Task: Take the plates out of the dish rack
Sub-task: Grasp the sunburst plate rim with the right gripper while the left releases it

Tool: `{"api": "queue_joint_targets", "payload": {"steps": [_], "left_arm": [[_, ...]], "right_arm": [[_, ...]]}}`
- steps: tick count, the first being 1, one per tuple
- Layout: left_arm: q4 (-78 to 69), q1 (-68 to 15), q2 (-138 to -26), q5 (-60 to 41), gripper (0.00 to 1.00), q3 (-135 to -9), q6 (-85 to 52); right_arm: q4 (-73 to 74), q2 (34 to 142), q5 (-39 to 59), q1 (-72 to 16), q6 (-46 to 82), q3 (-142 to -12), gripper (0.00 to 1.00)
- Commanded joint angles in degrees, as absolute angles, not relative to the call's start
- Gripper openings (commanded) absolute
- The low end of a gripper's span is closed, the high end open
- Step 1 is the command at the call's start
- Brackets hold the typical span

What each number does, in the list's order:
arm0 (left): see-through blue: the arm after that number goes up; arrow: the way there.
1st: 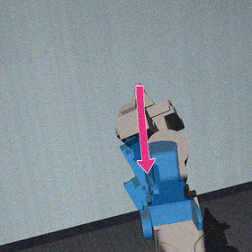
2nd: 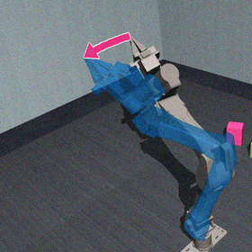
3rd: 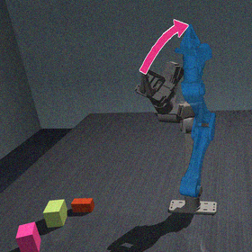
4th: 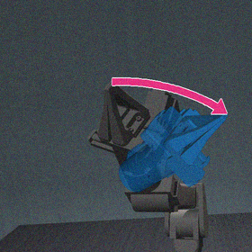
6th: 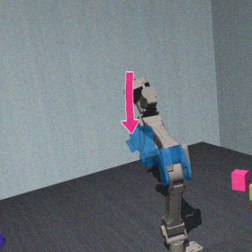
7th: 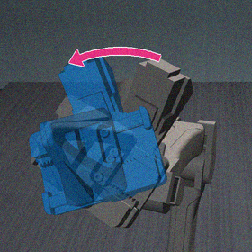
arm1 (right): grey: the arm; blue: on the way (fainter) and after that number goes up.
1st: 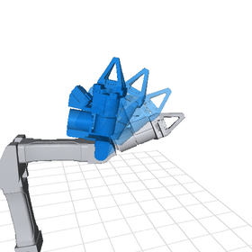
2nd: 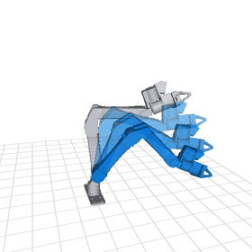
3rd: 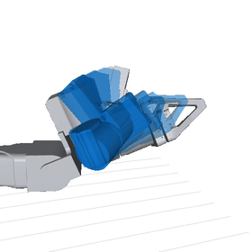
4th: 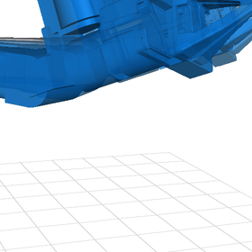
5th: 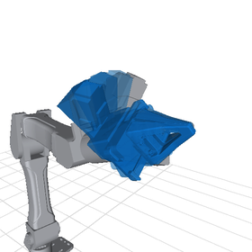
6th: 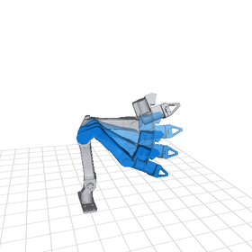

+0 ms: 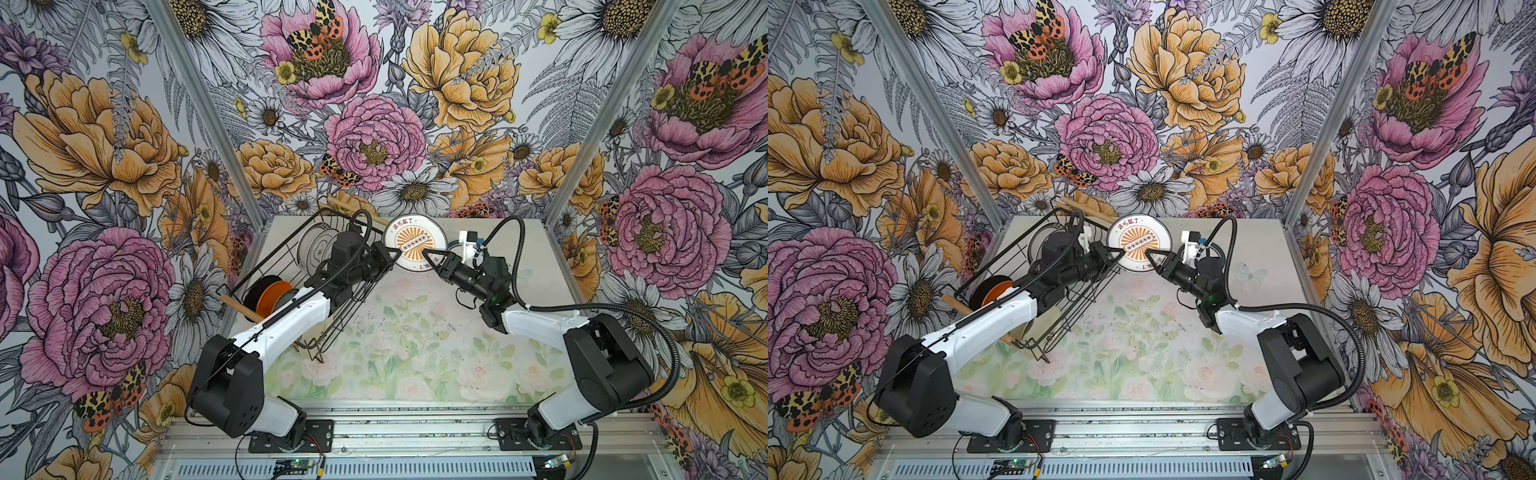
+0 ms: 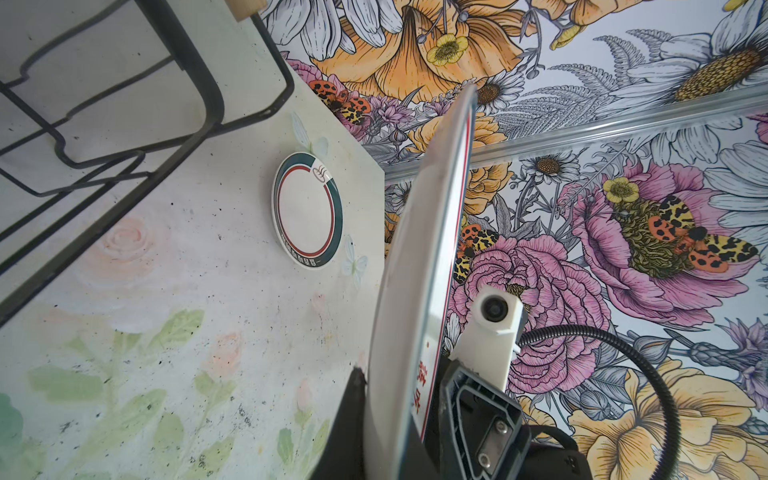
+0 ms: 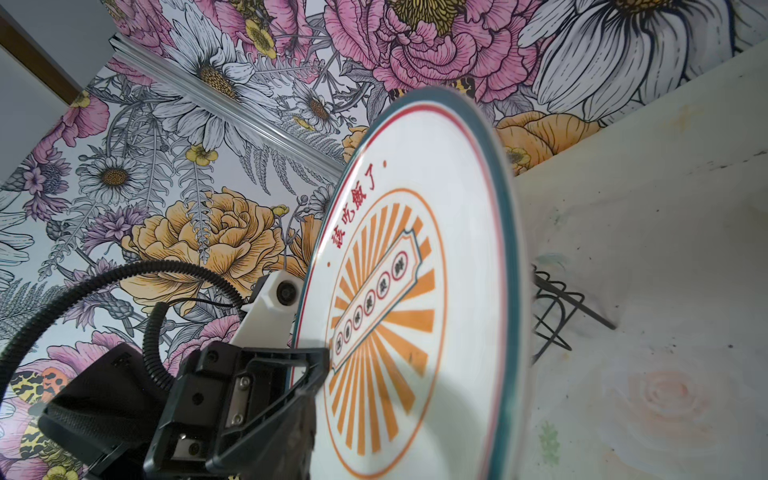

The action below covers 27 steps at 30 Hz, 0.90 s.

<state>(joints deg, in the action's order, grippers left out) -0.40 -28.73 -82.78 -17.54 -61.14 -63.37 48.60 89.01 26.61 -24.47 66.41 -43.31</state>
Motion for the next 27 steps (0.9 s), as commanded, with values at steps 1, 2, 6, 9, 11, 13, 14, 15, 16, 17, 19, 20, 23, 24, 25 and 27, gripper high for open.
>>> {"api": "queue_joint_targets", "payload": {"steps": [1, 2, 6, 9, 11, 13, 14, 15, 16, 17, 19, 20, 23, 24, 25, 27], "left_arm": [[-4.7, -28.7, -83.0, -19.8, 0.1, -60.9, -63.4], [-4.5, -28.9, -83.1, -20.0, 0.11, -61.2, -63.1], [-4.0, -29.5, -83.8, -20.3, 0.11, -61.7, -62.6], [-4.0, -29.8, -84.5, -20.7, 0.11, -62.1, -62.5], [-4.0, -30.1, -84.9, -20.7, 0.12, -62.2, -62.3], [-4.0, -30.3, -85.0, -20.8, 0.13, -62.3, -62.2], [-4.0, -30.4, -85.0, -20.8, 0.14, -62.3, -62.2], [-4.0, -30.4, -85.0, -20.7, 0.15, -62.2, -62.1], [-3.8, -30.6, -85.0, -20.9, 0.15, -62.3, -62.0], [-3.9, -30.6, -84.9, -21.0, 0.16, -62.3, -61.9], [-3.7, -30.8, -84.8, -21.1, 0.21, -62.2, -61.7], [-3.6, -30.8, -84.6, -21.0, 0.23, -62.2, -61.5], [-3.4, -30.9, -83.7, -20.7, 0.4, -61.8, -60.9], [-3.1, -30.9, -83.1, -20.6, 0.44, -61.7, -60.5], [-2.5, -30.9, -82.4, -20.4, 0.5, -61.6, -60.0], [-1.1, -30.9, -80.6, -19.6, 0.56, -61.3, -58.6]], "right_arm": [[52.3, 89.2, 26.3, -25.0, 66.5, -44.8, 0.42], [52.4, 89.2, 26.3, -25.0, 66.6, -44.7, 0.4], [52.8, 89.2, 26.0, -25.0, 66.7, -44.5, 0.32], [53.1, 88.8, 25.7, -25.0, 66.7, -44.0, 0.29], [52.9, 88.4, 25.4, -25.0, 66.7, -43.7, 0.26], [52.3, 88.0, 25.2, -25.1, 66.6, -43.7, 0.2], [52.3, 87.9, 25.3, -25.0, 66.6, -43.7, 0.16], [52.2, 87.8, 25.4, -25.0, 66.6, -43.7, 0.1], [51.8, 87.7, 25.3, -25.0, 66.6, -43.7, 0.04], [51.6, 87.6, 25.4, -25.0, 66.6, -43.7, 0.0], [51.4, 87.3, 25.0, -25.1, 66.7, -43.3, 0.0], [51.2, 87.1, 25.0, -25.1, 66.6, -43.3, 0.0], [50.2, 86.1, 24.9, -25.1, 66.0, -42.9, 0.0], [49.4, 85.3, 25.0, -25.2, 65.4, -42.8, 0.0], [47.9, 84.4, 25.2, -25.1, 64.3, -43.0, 0.0], [43.1, 81.8, 25.2, -25.0, 60.8, -43.7, 0.0]]}}
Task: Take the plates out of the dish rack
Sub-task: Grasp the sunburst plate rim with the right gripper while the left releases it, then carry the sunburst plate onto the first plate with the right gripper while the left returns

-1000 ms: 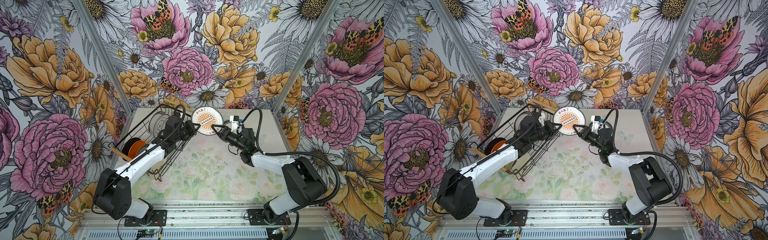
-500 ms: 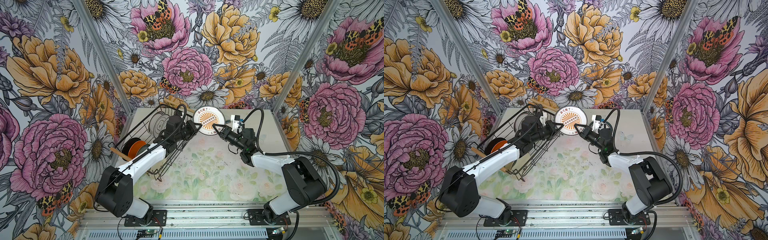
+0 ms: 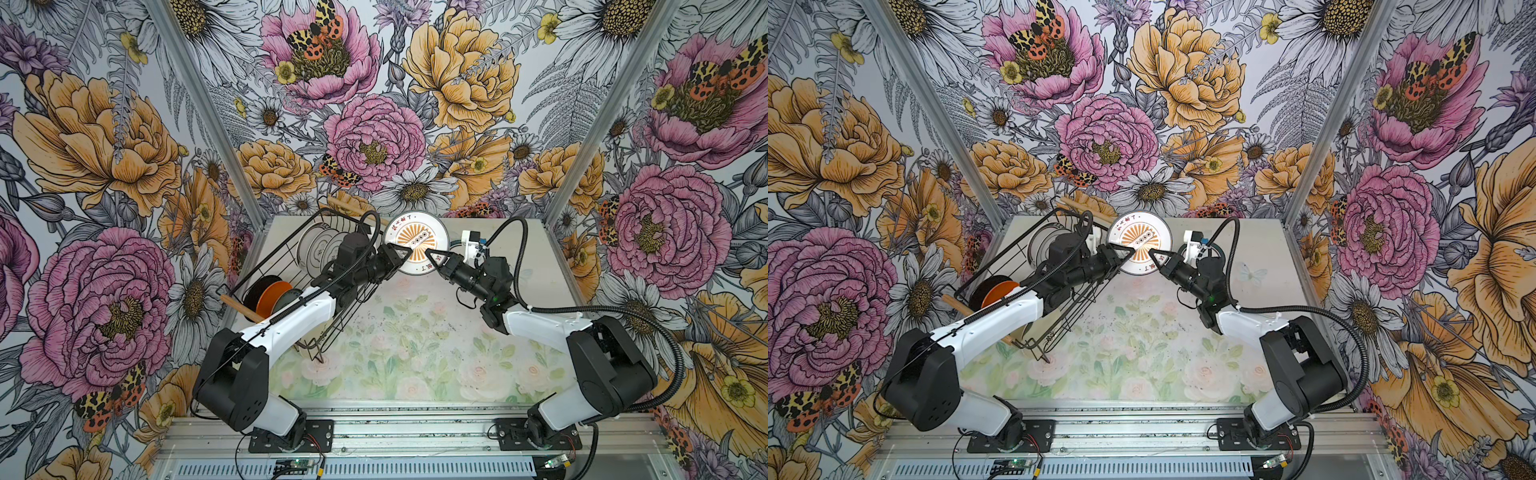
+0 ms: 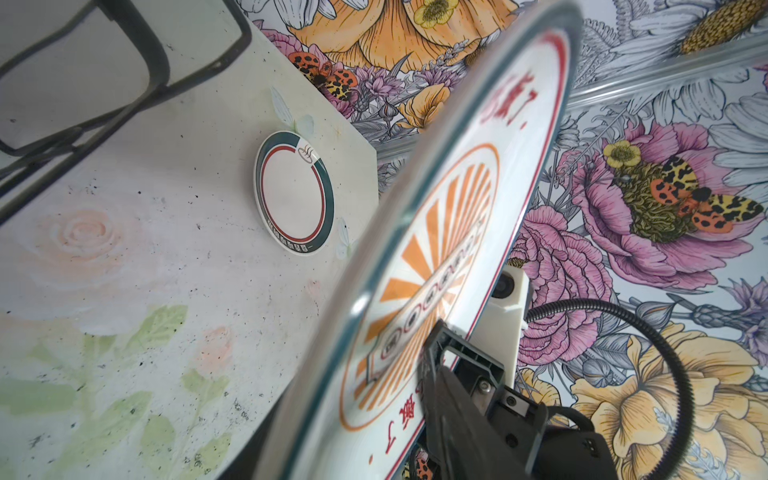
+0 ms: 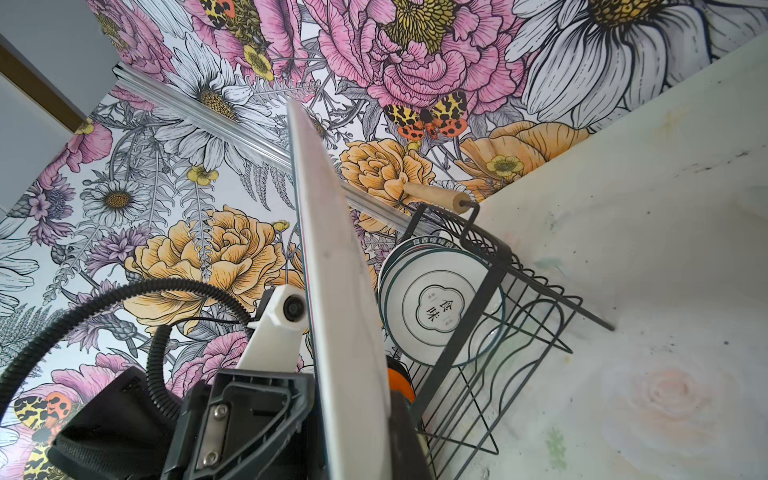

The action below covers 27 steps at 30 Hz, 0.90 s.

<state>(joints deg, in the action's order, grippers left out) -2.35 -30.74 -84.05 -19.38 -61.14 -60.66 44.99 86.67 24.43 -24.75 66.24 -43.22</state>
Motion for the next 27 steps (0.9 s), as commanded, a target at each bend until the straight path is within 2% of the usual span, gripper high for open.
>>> {"api": "queue_joint_targets", "payload": {"steps": [1, 4, 9, 15, 18, 20, 27], "left_arm": [[0.1, -30.9, -79.3, -19.0, 0.59, -61.2, -57.5], [6.1, -30.9, -75.3, -16.5, 0.64, -61.4, -53.5], [19.8, -29.6, -67.3, -10.4, 0.7, -62.2, -45.4], [30.1, -23.5, -60.4, -3.0, 0.76, -61.7, -37.2], [31.9, -18.7, -60.4, -3.4, 0.84, -61.6, -35.1], [32.3, -16.1, -61.6, -4.2, 0.99, -62.0, -33.9], [32.6, -12.5, -70.4, -3.7, 0.99, -66.2, -30.2]], "right_arm": [[39.1, 80.3, 25.2, -24.8, 58.3, -44.7, 0.0], [22.6, 74.1, 23.3, -24.7, 47.1, -49.3, 0.0], [-3.1, 65.7, 12.3, -24.5, 27.4, -58.4, 0.0], [-7.5, 59.6, -0.7, -22.6, 14.9, -58.6, 0.0], [-5.8, 60.0, -9.2, -20.2, 14.1, -56.8, 0.0], [-4.0, 60.9, -10.2, -16.8, 18.1, -55.3, 0.0], [1.2, 69.2, -8.5, -10.9, 31.9, -52.1, 0.0]]}}
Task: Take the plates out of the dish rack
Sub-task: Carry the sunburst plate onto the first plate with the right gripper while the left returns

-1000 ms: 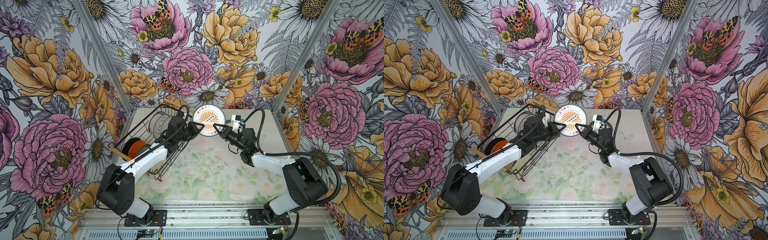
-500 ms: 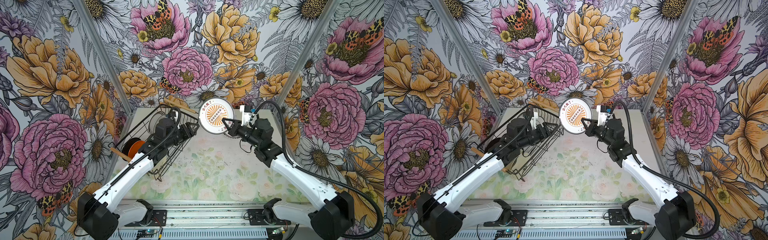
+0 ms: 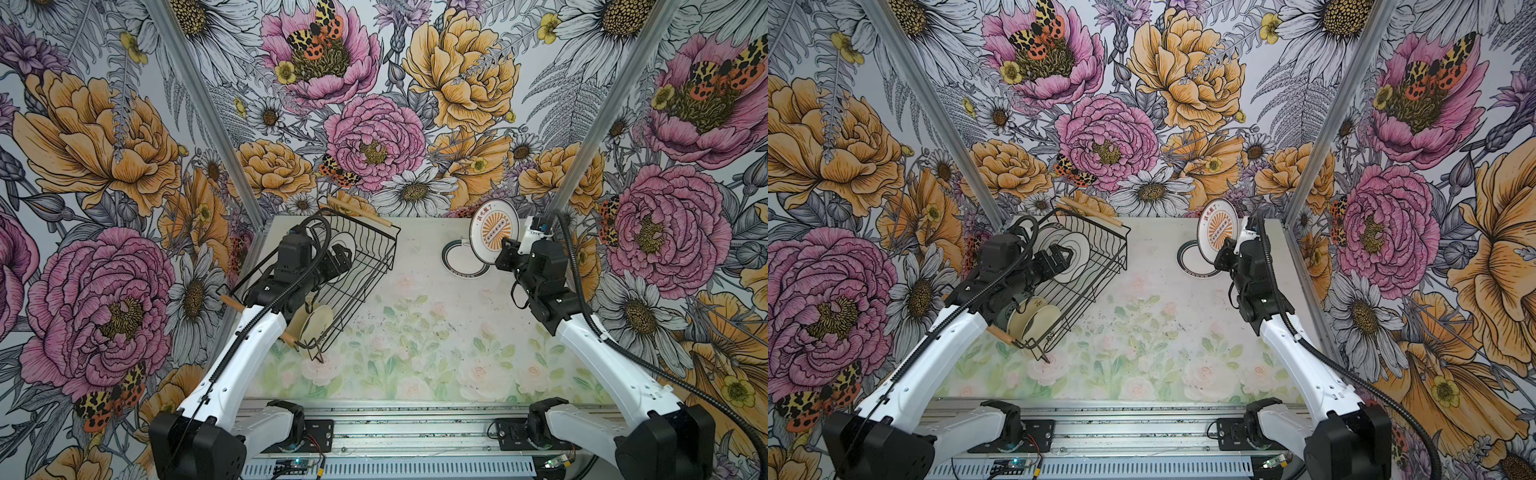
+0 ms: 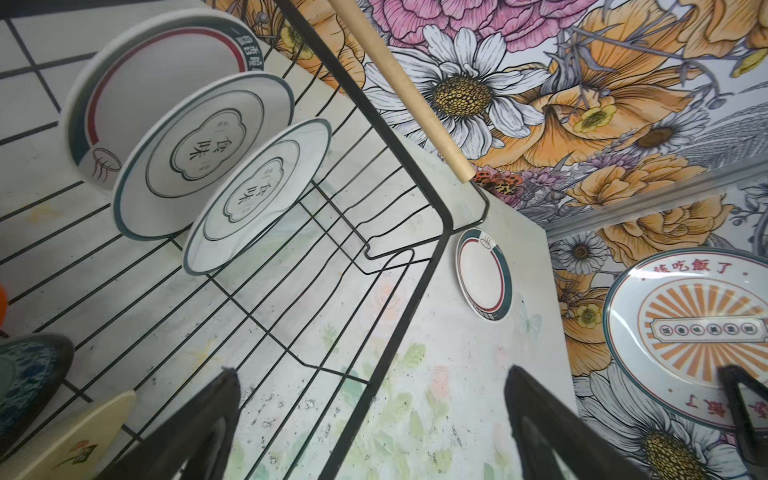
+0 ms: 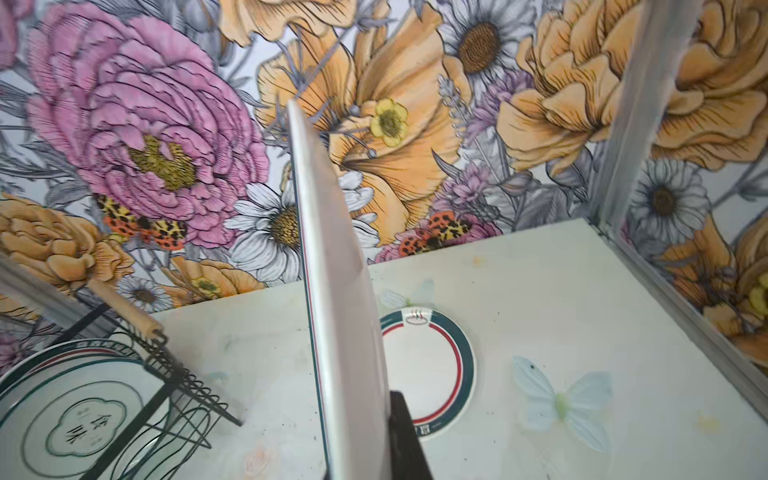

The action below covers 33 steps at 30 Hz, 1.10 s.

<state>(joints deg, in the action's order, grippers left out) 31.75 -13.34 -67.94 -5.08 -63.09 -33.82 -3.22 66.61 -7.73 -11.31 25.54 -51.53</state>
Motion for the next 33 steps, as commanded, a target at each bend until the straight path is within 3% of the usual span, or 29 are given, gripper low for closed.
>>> {"api": "queue_joint_targets", "payload": {"steps": [1, 7, 18, 28, 33], "left_arm": [[32.6, -12.4, -71.5, -3.4, 0.99, -67.2, -29.5], [32.7, -12.4, -75.9, 0.3, 0.99, -71.1, -25.7], [32.7, -13.2, -74.2, 7.7, 0.99, -70.5, -24.8], [32.5, -15.7, -72.7, 15.0, 0.99, -71.0, -28.6], [32.7, -16.9, -73.7, 13.2, 0.99, -71.7, -27.7]], "right_arm": [[1.2, 70.8, -7.9, -10.7, 33.5, -52.3, 0.0], [1.8, 81.7, 0.1, -7.7, 44.5, -54.8, 0.0], [10.0, 98.1, 13.2, -4.4, 55.8, -60.9, 0.0], [12.5, 103.8, 16.2, -3.2, 59.3, -64.0, 0.0], [12.8, 105.4, 16.7, -2.8, 60.1, -64.6, 0.0]]}}
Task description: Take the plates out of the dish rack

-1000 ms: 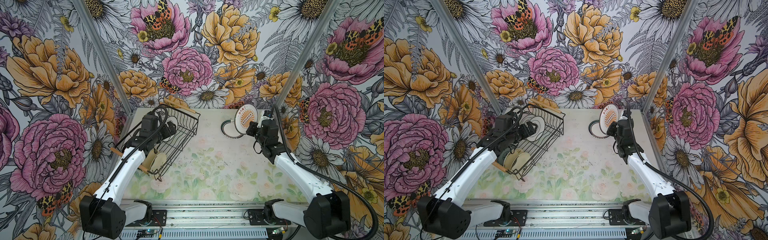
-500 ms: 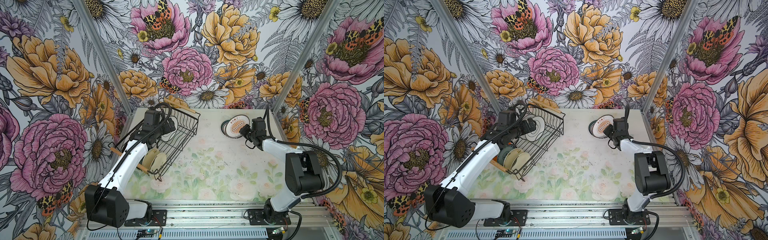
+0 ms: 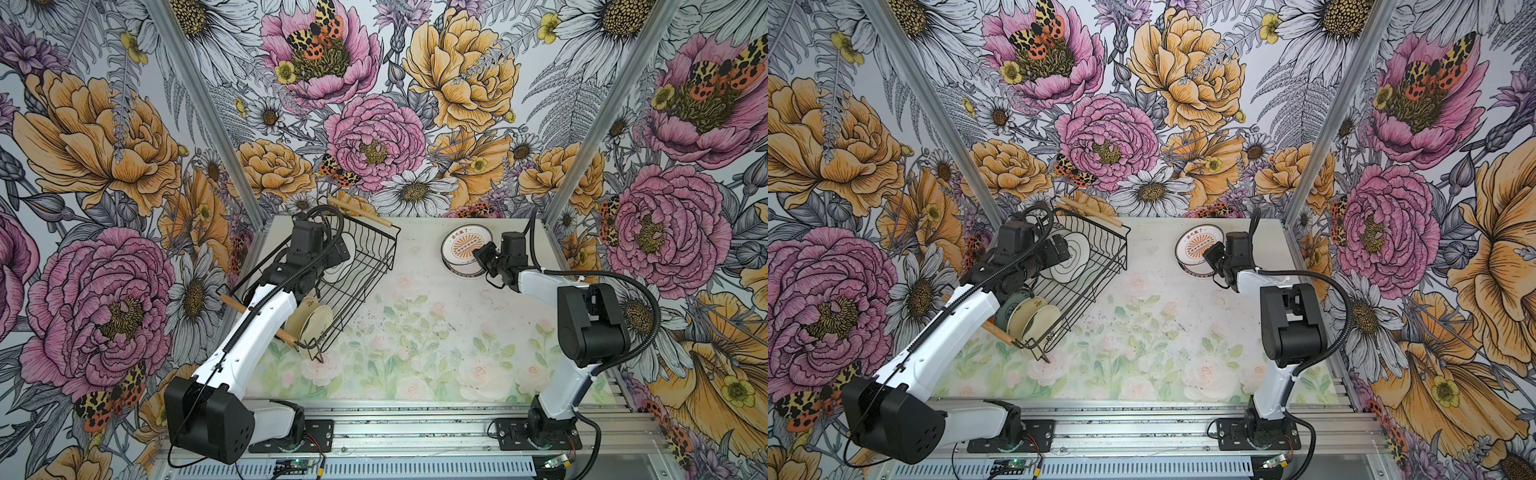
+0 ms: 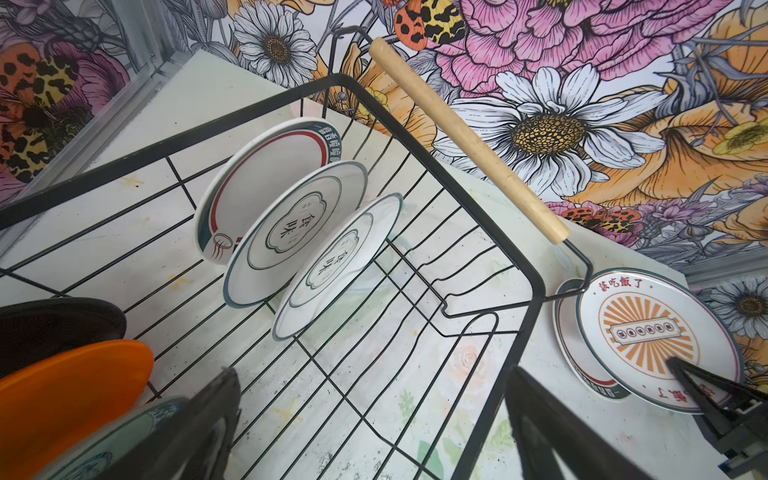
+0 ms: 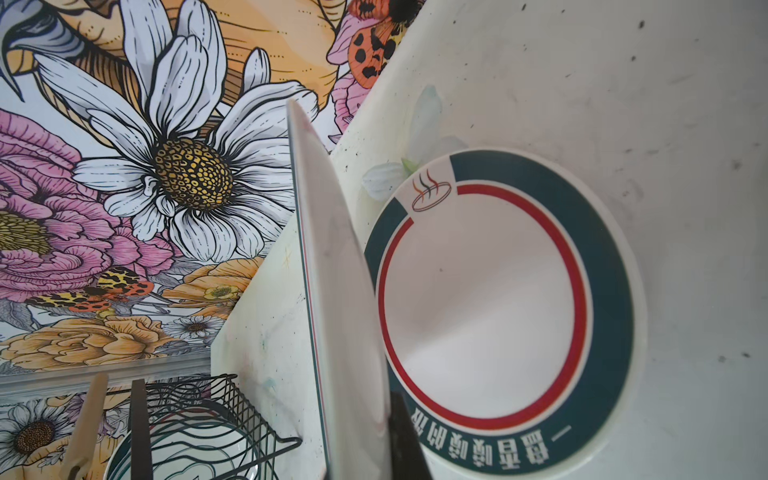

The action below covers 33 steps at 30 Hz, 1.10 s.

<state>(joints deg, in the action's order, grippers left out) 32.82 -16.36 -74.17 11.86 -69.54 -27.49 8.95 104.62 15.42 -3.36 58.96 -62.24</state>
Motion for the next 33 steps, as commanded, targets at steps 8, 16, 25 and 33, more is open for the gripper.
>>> {"api": "queue_joint_targets", "payload": {"steps": [8, 16, 25, 33], "left_arm": [[32.6, -17.6, -73.1, 12.4, 0.99, -73.0, -19.2], [32.1, -17.4, -70.9, 11.6, 0.99, -71.7, -17.5], [32.1, -16.3, -72.1, 8.7, 0.99, -71.3, -18.2], [32.4, -14.8, -74.0, 4.1, 0.99, -71.8, -18.8]], "right_arm": [[13.6, 107.1, 16.9, -1.7, 60.7, -64.1, 0.0], [13.9, 109.0, 16.9, -1.3, 60.9, -63.8, 0.0], [10.2, 110.1, 15.5, -1.4, 59.3, -65.0, 0.06], [8.5, 111.0, 15.1, -1.3, 58.4, -65.9, 0.16]]}}
